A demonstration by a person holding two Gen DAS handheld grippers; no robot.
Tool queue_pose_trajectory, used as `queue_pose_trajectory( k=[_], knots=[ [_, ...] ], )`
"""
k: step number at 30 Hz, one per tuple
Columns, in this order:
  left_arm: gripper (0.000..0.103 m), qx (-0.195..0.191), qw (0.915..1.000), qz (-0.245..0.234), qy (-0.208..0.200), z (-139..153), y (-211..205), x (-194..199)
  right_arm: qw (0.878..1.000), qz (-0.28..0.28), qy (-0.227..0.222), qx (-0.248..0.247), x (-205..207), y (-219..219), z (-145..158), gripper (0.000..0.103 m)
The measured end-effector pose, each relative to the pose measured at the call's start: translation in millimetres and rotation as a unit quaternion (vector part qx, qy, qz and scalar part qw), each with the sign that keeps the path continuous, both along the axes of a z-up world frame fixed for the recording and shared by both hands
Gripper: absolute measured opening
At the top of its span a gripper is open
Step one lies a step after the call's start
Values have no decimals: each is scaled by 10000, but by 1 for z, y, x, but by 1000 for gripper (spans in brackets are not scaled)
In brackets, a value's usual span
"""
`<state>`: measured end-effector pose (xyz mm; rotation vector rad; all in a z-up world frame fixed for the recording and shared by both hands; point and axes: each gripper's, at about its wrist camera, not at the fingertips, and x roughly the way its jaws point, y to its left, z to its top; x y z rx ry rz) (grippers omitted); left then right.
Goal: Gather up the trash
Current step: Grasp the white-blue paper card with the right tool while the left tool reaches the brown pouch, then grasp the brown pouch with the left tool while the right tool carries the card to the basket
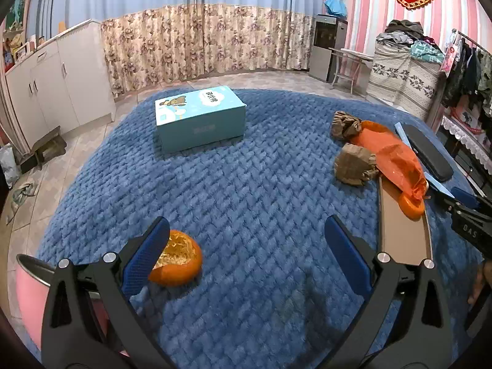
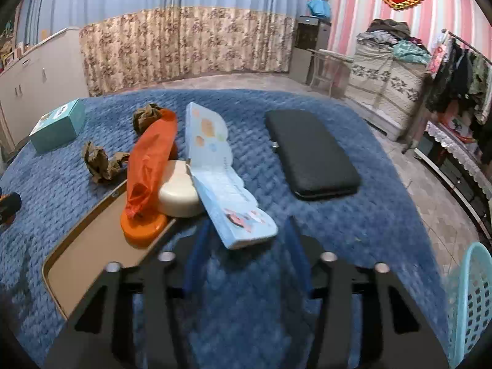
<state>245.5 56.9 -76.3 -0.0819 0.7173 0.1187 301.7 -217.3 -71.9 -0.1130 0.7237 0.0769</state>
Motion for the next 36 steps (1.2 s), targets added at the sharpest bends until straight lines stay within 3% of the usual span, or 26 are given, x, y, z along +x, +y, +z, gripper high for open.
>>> queue_pose_trajectory(
  k=[3,9,16,23,26,29,31,33,36],
  knots=[
    [97,-19,10000,-2,25,1,-1,7,9999,105,-33,34,-1,1,3,27],
    [97,-12,9998,-136,-121,12,-19,22,9995,112,-286,118,-12,-12,24,10],
    [97,56,9989,-417,-192,14,-53,47,9981,-10,-478,388,-26,-45,41,10],
    [93,214,9971,-717,-114,7,-83,74,9983,-67,-280,514,-18,-56,28,10],
    [84,335,9962,-804,-60,3,-89,86,9981,-48,-220,566,-15,-55,24,10],
    [75,184,9959,-876,92,-2,-84,96,9982,-15,-208,557,-15,-55,23,10],
    [63,12,9956,-917,166,-4,-81,100,9982,2,-208,562,-14,-55,23,10],
    [43,-31,9946,-1023,179,-5,-82,98,9981,7,-210,578,-15,-56,22,10],
    [38,161,9946,-1026,77,1,-87,90,9978,10,-231,622,-16,-58,23,10]
  ],
)
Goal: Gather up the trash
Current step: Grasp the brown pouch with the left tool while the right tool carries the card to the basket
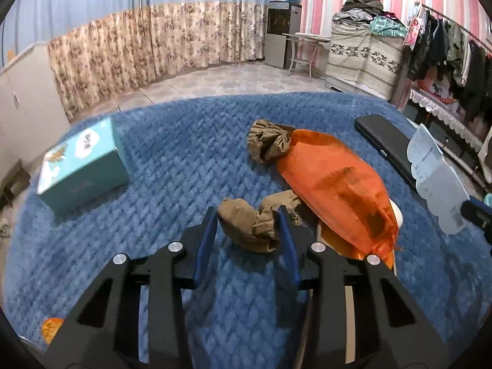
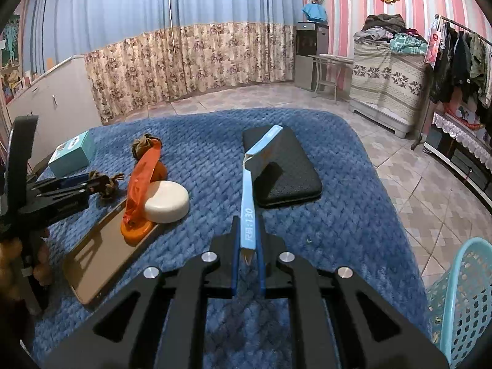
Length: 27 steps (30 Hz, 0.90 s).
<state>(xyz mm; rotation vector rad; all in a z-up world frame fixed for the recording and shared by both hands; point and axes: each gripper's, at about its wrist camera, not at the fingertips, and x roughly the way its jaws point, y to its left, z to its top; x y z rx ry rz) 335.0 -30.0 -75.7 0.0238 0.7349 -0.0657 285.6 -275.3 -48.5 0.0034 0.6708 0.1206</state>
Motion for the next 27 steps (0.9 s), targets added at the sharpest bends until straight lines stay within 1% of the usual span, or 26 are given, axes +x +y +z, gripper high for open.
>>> queue_pose_trajectory(
  k=[3,8,10,12,15,17,18,20,24,27],
  knots=[
    [38,219,9995,72,-199,13,-3,-13,10000,-7,-62,45,-6,-4,3,10],
    [38,93,9990,154,-410,39,-4,-33,9997,-51,-203,100,-19,-13,10,9],
    [38,154,9986,146,-492,47,-9,-41,9994,-105,-291,146,-28,-20,16,9],
    [38,254,9980,129,-566,54,-18,-51,9987,-258,-425,143,-47,-29,22,9],
    [38,280,9976,35,-630,59,-31,-63,9972,-526,-528,77,-67,-46,31,9],
    [38,263,9974,-40,-662,62,-40,-70,9966,-598,-558,64,-72,-52,34,9],
    [38,230,9973,-99,-694,65,-49,-75,9944,-836,-641,-33,-86,-67,40,9],
    [38,188,9969,-187,-741,69,-59,-79,9912,-1127,-671,-200,-102,-83,43,9],
    [38,150,9945,-477,-918,78,-92,-92,9836,-1654,-601,-389,-125,-118,45,9],
    [38,56,9933,-653,-954,80,-113,-98,9770,-2014,-582,-394,-141,-146,49,9]
  ],
)
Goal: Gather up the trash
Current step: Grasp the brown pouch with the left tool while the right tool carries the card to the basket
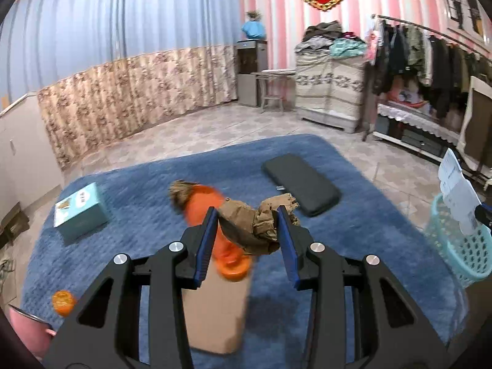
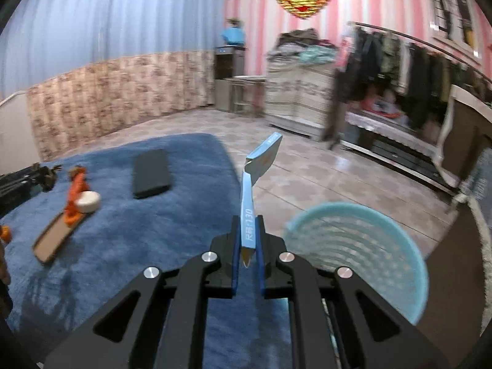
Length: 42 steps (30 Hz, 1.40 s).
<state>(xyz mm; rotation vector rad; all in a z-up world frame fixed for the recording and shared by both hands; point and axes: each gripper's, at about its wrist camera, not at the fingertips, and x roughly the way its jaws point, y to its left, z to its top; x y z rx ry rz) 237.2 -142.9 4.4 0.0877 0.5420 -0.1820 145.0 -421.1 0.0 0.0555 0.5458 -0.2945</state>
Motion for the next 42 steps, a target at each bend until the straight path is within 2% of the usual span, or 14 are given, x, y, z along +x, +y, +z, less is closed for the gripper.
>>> queue_pose_trajectory(
  k=[11,26,29,36,42],
  knots=[
    [38,62,9974,-717,-10,-3,-87,-11,9965,-790,49,283,-25,-80,-10,9],
    [39,30,9878,-1550,172,-26,-196,-11,9921,-1107,191,555,-28,-121,-26,9],
    [39,71,9841,-1767,171,-28,-219,-17,9907,-1191,215,620,-30,-128,-28,9],
    [39,345,9692,-2436,124,-34,-276,-35,9877,-1341,233,771,-38,-142,-34,9],
    [40,259,9592,-2799,286,-39,-306,-40,9857,-1407,202,902,-39,-149,-36,9]
  ],
)
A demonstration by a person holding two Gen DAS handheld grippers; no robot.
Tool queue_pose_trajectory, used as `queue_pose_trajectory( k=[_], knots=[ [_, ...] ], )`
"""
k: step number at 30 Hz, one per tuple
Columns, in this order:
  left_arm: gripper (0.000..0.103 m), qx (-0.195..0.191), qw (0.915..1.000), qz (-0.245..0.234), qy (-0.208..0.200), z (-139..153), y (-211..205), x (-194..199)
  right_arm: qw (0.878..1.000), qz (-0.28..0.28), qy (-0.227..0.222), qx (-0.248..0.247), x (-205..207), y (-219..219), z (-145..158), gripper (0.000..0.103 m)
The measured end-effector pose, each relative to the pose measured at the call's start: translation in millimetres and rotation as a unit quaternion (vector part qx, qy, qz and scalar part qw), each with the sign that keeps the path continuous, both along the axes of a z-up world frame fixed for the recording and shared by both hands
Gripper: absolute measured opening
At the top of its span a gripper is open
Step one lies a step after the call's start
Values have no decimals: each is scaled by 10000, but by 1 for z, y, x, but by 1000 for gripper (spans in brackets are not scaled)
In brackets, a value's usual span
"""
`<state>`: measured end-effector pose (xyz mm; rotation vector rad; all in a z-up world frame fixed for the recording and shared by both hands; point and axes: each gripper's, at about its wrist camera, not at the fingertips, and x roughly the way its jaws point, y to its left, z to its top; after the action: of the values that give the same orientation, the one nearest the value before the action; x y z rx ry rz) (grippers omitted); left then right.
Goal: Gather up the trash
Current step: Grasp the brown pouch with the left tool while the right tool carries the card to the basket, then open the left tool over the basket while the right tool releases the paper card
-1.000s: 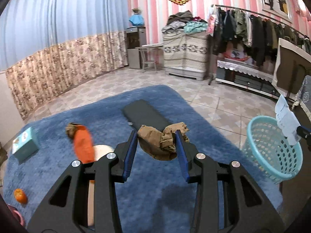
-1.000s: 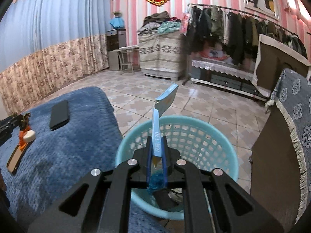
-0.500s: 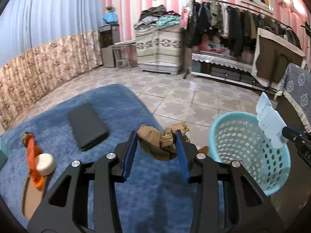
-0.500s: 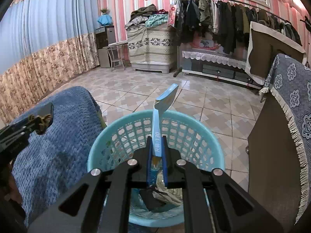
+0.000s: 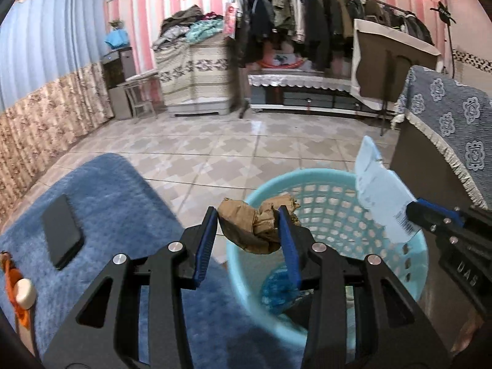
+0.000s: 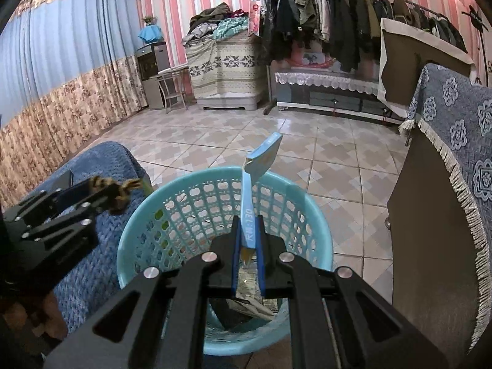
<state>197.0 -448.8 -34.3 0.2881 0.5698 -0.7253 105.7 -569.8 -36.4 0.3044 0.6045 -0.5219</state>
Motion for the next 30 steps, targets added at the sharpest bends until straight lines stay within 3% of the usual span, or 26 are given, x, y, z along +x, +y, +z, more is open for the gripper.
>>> queue_pose_trajectory(
  k=[2,4,6,12,21,29,30],
  knots=[
    [41,7,10000,-44,-20,-2,-7,-2,10000,-52,-12,49,-3,-3,-2,9],
    [48,12,10000,-72,-47,-2,-11,-3,9999,-74,-20,66,-4,-5,-3,9],
    [69,-26,9999,-59,-78,-1,-10,-3,9998,-127,-48,109,-7,-8,-4,9],
    [87,-56,9991,203,-376,5,0,0,9999,-65,-23,81,-6,-7,-7,9],
    [97,-198,9952,879,-387,16,59,22,9998,148,64,126,11,5,-12,9],
    [97,-299,9871,1533,-349,25,120,35,9996,235,163,32,30,27,-12,12],
    [97,-313,9864,1577,-344,25,126,34,9996,220,183,-3,32,30,-12,21]
  ],
)
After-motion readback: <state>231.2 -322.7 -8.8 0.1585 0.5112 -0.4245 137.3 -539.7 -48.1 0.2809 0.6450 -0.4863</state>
